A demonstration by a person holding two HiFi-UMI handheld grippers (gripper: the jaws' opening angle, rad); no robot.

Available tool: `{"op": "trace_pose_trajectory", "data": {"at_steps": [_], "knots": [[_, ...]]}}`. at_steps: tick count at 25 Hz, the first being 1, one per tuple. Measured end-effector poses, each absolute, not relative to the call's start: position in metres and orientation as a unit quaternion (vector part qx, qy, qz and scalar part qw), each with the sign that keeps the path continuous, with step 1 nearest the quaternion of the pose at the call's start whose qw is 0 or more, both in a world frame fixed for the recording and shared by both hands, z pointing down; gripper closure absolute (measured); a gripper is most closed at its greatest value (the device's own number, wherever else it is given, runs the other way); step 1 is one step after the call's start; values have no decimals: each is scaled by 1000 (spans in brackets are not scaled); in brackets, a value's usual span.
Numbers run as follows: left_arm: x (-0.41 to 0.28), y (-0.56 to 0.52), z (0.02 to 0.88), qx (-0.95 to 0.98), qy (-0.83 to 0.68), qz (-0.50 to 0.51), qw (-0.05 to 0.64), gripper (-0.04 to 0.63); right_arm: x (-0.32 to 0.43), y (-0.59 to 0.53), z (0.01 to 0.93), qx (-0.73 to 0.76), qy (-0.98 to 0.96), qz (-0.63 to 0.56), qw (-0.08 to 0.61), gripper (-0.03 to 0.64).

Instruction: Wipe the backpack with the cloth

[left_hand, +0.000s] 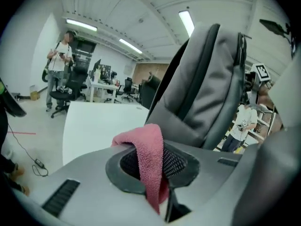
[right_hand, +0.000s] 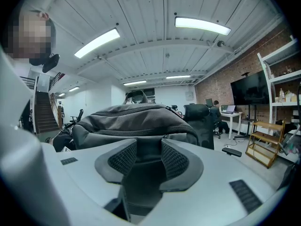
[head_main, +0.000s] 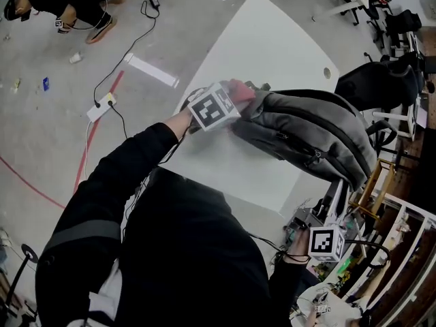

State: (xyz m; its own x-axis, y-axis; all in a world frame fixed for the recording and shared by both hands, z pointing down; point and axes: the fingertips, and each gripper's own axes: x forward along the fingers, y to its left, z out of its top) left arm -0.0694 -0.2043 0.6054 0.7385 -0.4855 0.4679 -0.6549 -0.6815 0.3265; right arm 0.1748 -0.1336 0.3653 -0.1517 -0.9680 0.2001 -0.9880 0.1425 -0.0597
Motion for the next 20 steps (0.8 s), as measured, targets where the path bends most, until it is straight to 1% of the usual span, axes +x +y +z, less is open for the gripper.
{"op": "trace_pose_trajectory", "data": {"at_steps": [3, 7, 9, 11, 14, 16, 18, 20], "knots": [[-60, -207, 528, 924, -309, 107, 200, 523, 175, -135, 365, 649, -754, 88, 54, 446], [-49, -192, 402, 955, -280, 15, 102, 523, 172, -136, 365, 646, -757, 86, 52, 446], [-49, -180, 352, 962, -268, -20, 55, 522, 173, -134, 365, 649, -754, 87, 52, 446], [-49, -170, 313, 966, -251, -46, 26, 522, 170, -133, 364, 648, -755, 87, 50, 447], [-38, -164, 276, 973, -224, -51, -7, 523, 169, -134, 365, 647, -756, 87, 48, 446], [-25, -164, 266, 977, -209, -30, -36, 522, 173, -134, 366, 649, -754, 85, 51, 448], [-15, -167, 272, 978, -197, 6, -63, 522, 173, -134, 365, 647, -756, 82, 46, 448], [-17, -174, 291, 979, -194, 25, -59, 522, 173, -134, 364, 647, -757, 83, 42, 448]]}}
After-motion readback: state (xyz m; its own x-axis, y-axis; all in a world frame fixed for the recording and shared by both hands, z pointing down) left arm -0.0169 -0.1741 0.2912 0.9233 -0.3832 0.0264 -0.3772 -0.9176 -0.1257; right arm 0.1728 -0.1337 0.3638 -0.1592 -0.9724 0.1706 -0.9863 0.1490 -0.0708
